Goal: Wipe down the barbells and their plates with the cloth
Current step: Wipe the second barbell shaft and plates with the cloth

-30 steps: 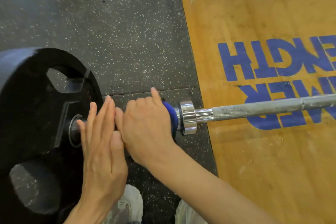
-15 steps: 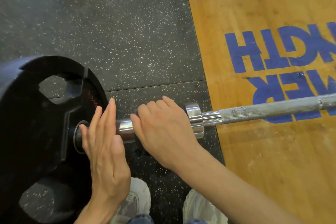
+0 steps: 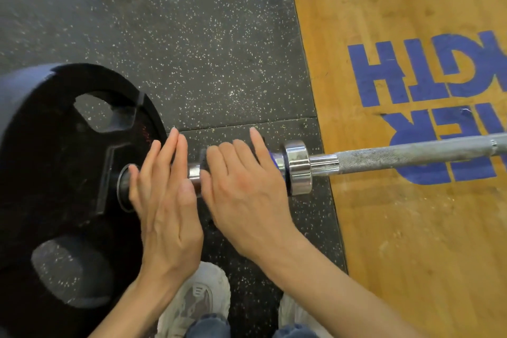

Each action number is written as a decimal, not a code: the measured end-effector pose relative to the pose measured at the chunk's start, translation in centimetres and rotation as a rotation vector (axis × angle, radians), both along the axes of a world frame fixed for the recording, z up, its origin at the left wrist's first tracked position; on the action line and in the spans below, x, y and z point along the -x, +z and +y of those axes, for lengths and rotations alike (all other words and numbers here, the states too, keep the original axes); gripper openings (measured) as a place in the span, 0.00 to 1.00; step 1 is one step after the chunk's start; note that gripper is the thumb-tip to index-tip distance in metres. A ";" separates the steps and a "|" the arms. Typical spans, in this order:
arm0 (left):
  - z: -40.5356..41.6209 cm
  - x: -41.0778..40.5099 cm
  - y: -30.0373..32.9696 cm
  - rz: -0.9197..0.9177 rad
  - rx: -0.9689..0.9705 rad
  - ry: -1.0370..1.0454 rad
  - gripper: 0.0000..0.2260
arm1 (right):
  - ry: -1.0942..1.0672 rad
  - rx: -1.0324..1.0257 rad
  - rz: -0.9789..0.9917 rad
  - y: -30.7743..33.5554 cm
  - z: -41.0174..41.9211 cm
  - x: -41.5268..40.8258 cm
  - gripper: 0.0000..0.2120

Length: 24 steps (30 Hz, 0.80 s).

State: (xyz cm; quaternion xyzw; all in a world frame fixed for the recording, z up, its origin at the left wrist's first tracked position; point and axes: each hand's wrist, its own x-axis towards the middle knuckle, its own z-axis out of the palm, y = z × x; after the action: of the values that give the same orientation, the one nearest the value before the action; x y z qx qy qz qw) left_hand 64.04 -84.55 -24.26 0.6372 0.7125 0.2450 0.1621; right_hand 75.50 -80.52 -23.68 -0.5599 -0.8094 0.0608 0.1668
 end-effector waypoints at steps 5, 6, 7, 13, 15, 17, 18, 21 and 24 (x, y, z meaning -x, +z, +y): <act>1.4 0.3 0.2 0.050 0.024 -0.010 0.27 | -0.044 -0.020 -0.016 -0.3 0.8 -1.5 0.18; 1.7 0.3 0.2 0.060 0.026 -0.009 0.27 | -0.027 -0.018 0.007 -0.5 0.4 -1.1 0.19; 2.1 0.3 0.1 0.069 0.029 -0.008 0.27 | 0.008 -0.036 0.037 -0.8 0.2 -0.8 0.20; 4.4 0.5 0.4 0.125 0.047 0.006 0.27 | -0.040 -0.149 0.083 -2.2 1.5 -1.4 0.21; 5.3 0.4 0.5 0.130 0.047 0.030 0.27 | -0.037 -0.128 0.111 -2.4 1.0 0.0 0.21; 6.2 0.5 0.4 0.105 0.046 0.057 0.28 | 0.054 -0.166 0.089 -3.0 1.2 0.8 0.23; 6.7 0.6 0.4 0.089 0.039 0.062 0.29 | 0.091 -0.187 0.081 -3.3 1.9 0.6 0.24; 7.3 0.9 0.5 0.010 -0.012 0.059 0.29 | 0.038 -0.233 0.063 -3.7 3.3 -1.3 0.23; 7.2 0.7 0.2 -0.036 -0.097 0.060 0.25 | -0.083 -0.218 0.091 -3.7 2.7 -0.9 0.24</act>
State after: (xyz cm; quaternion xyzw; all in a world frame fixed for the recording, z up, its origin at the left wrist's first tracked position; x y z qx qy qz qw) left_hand 63.36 -77.31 -24.08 0.6180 0.7157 0.2954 0.1364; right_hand 76.36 -77.86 -27.42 -0.5683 -0.7788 -0.0092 0.2653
